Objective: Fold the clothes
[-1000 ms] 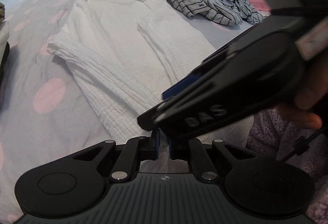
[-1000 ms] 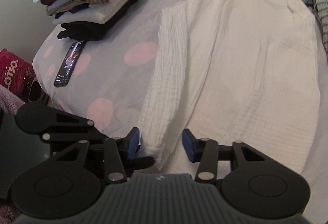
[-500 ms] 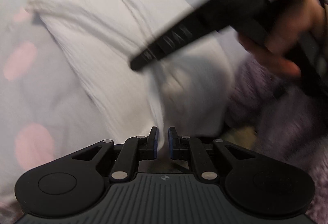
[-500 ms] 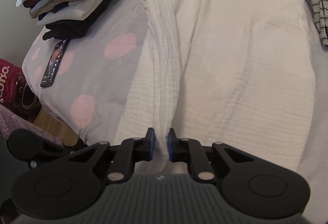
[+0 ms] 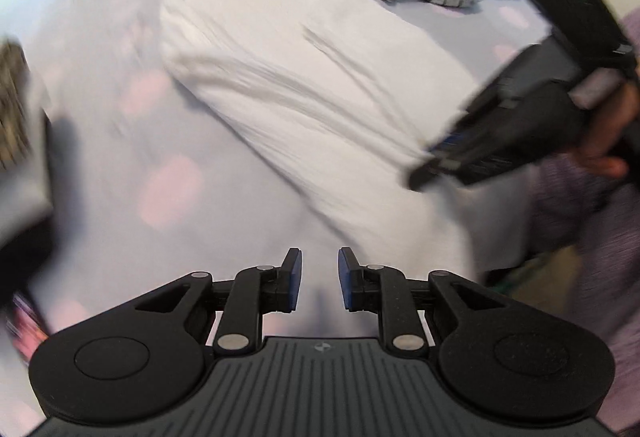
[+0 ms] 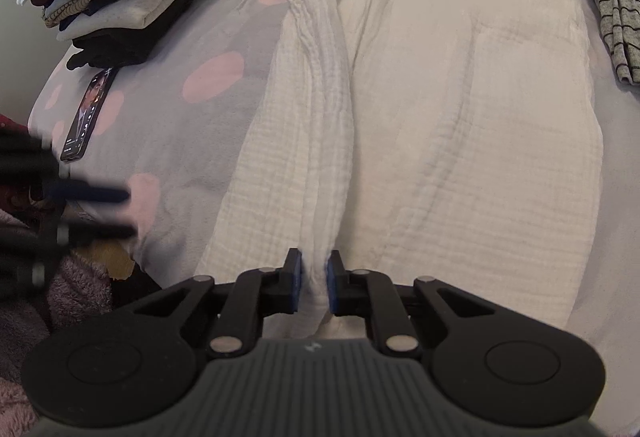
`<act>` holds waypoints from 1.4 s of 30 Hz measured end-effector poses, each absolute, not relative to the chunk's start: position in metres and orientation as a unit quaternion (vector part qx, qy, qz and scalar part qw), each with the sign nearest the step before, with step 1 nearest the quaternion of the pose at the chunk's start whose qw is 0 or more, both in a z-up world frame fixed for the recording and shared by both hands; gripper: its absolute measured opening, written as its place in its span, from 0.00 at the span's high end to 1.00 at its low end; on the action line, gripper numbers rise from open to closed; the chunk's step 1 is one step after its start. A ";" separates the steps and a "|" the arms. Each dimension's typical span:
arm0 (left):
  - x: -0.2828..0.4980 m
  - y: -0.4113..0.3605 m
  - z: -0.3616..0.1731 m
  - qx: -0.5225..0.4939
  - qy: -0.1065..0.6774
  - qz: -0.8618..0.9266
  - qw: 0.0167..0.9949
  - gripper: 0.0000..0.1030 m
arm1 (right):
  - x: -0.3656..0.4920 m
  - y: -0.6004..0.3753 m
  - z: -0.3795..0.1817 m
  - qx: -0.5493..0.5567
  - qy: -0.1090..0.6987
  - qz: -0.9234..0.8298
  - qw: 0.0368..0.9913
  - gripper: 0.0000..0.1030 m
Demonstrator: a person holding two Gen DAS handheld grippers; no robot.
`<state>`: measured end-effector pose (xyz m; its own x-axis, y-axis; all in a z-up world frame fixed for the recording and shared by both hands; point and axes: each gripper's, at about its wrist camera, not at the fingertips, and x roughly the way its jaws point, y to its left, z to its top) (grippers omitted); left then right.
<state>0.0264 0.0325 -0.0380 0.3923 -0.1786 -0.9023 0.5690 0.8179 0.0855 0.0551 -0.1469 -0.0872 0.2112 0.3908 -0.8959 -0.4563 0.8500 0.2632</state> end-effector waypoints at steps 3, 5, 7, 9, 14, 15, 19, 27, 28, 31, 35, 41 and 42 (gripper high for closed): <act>0.046 0.036 -0.038 0.263 0.463 -0.226 0.816 0.83 | 0.055 -0.148 -0.087 -0.028 0.566 0.273 0.777 0.85; 0.062 0.035 -0.043 0.313 0.434 -0.217 0.817 0.82 | 0.055 -0.149 -0.087 -0.027 0.567 0.273 0.776 0.85; 0.076 0.032 -0.051 0.361 0.407 -0.203 0.814 0.81 | 0.056 -0.150 -0.089 -0.024 0.570 0.273 0.775 0.85; 0.086 0.031 -0.059 0.404 0.375 -0.205 0.809 0.79 | 0.058 -0.150 -0.090 -0.018 0.574 0.274 0.772 0.85; 0.101 0.017 -0.093 0.558 0.266 -0.212 0.757 0.72 | 0.060 -0.149 -0.091 -0.020 0.576 0.278 0.769 0.85; 0.104 0.014 -0.100 0.587 0.247 -0.212 0.741 0.72 | 0.060 -0.148 -0.091 -0.021 0.576 0.280 0.768 0.85; 0.120 0.006 -0.121 0.644 0.208 -0.219 0.703 0.71 | 0.061 -0.144 -0.092 -0.021 0.579 0.286 0.763 0.85; 0.135 -0.011 -0.133 0.680 0.180 -0.247 0.667 0.89 | 0.063 -0.147 -0.092 -0.012 0.582 0.292 0.759 0.85; 0.137 -0.013 -0.129 0.672 0.186 -0.249 0.672 0.89 | 0.063 -0.148 -0.092 -0.005 0.583 0.296 0.757 0.85; 0.141 -0.016 -0.113 0.648 0.194 -0.246 0.694 0.91 | 0.063 -0.151 -0.091 0.025 0.584 0.312 0.749 0.85; 0.141 -0.027 -0.094 0.635 0.173 -0.246 0.711 0.91 | 0.056 -0.153 -0.085 0.071 0.575 0.356 0.733 0.85; 0.139 -0.066 -0.098 0.650 0.156 -0.279 0.689 0.91 | 0.051 -0.168 -0.089 0.116 0.588 0.362 0.714 0.85; 0.140 -0.072 -0.101 0.653 0.158 -0.287 0.683 0.91 | 0.052 -0.171 -0.093 0.122 0.593 0.356 0.711 0.85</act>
<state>0.1400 -0.0719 -0.1014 0.7855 -0.1866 -0.5901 0.5981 -0.0166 0.8013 0.0518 -0.1707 -0.0928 0.0420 0.6516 -0.7574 -0.3629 0.7163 0.5960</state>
